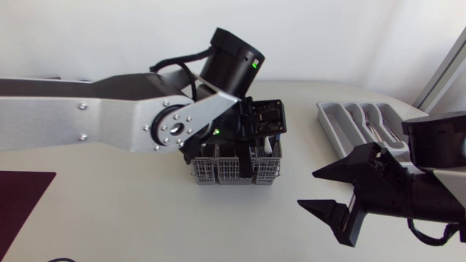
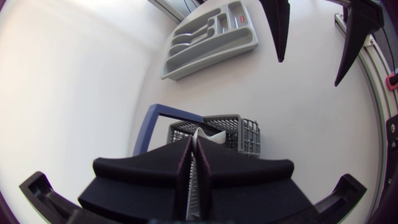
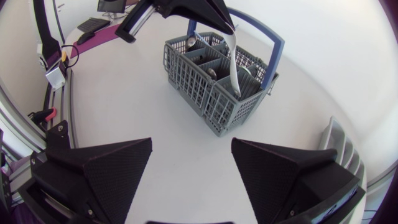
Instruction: Sort the cutlery from the basket into the organizer compartments.
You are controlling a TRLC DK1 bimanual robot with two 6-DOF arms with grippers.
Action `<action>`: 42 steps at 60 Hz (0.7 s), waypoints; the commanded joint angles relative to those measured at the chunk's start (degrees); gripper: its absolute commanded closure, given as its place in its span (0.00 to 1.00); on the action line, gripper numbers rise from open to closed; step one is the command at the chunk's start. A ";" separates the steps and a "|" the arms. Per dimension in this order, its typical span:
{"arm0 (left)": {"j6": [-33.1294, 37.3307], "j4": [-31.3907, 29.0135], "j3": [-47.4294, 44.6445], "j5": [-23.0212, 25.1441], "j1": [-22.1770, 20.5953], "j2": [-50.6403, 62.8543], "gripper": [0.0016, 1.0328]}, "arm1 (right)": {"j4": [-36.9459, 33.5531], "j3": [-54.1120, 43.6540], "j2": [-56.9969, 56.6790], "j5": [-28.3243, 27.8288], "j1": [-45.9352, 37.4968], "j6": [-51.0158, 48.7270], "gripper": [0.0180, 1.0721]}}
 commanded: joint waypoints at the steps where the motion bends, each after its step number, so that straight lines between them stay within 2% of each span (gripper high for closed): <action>1: -2.51 -1.28 -2.12 0.13 -0.67 -4.09 0.97 | 1.41 -1.65 -1.93 0.74 0.84 1.30 0.13; 9: -8.67 -4.09 -1.15 -1.45 -1.11 -7.08 0.97 | 3.34 -1.65 -4.04 3.47 2.95 2.45 0.13; 25: -26.07 -10.42 2.62 -2.15 -0.67 -6.11 0.97 | 11.16 -2.53 -3.77 13.49 11.65 3.85 0.13; 31: -32.57 -14.29 6.05 0.66 0.47 -4.79 0.97 | 13.80 -2.53 -2.37 14.98 13.06 3.85 0.14; 37: -38.46 -17.71 9.39 5.93 2.49 -3.30 0.97 | 16.70 -2.62 -0.52 15.07 12.97 3.85 0.14; 42: -42.15 -19.82 11.85 10.24 4.25 -2.16 0.97 | 19.43 -2.80 0.80 15.42 12.88 3.85 0.19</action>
